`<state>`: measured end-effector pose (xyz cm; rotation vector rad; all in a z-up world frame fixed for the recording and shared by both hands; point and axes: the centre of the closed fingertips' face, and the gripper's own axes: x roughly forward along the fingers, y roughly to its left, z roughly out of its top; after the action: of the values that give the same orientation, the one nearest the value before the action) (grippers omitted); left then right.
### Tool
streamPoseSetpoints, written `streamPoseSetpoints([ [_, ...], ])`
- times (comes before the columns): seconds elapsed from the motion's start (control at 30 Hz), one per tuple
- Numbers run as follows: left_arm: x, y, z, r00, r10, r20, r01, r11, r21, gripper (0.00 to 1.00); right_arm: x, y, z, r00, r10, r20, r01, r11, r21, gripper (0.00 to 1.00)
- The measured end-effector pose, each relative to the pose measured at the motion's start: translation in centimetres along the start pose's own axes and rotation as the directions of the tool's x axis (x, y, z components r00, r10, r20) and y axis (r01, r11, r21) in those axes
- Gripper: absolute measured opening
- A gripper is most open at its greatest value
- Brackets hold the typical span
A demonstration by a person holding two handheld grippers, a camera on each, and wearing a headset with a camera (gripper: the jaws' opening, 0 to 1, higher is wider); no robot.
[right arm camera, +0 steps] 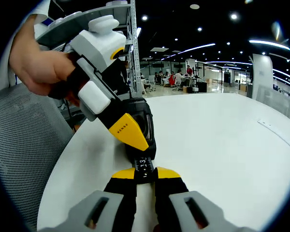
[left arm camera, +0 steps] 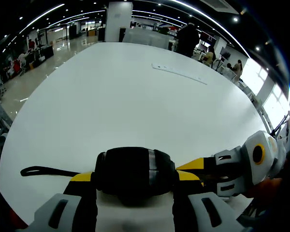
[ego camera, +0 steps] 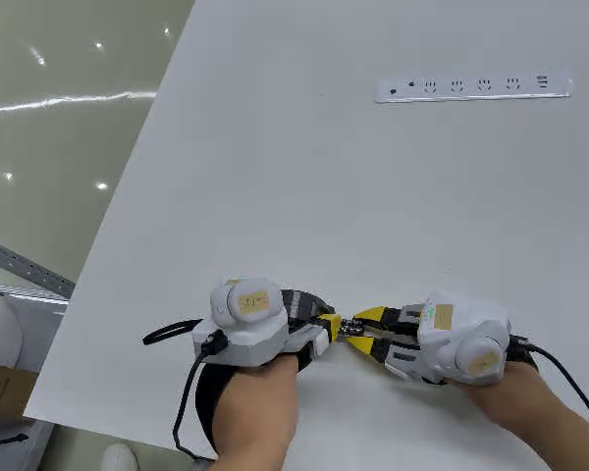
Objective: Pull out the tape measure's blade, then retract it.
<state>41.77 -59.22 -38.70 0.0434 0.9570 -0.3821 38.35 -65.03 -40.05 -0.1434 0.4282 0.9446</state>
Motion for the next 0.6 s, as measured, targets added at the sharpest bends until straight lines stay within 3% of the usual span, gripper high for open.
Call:
streamPoseSetpoints([
  [0.6, 0.01, -0.05, 0.00, 1.0000, 0.002, 0.008, -0.002, 1.000, -0.010, 0.60, 0.45, -0.02, 0.24, 1.0000, 0.004, -0.004, -0.004, 1.000, -0.004, 0.11],
])
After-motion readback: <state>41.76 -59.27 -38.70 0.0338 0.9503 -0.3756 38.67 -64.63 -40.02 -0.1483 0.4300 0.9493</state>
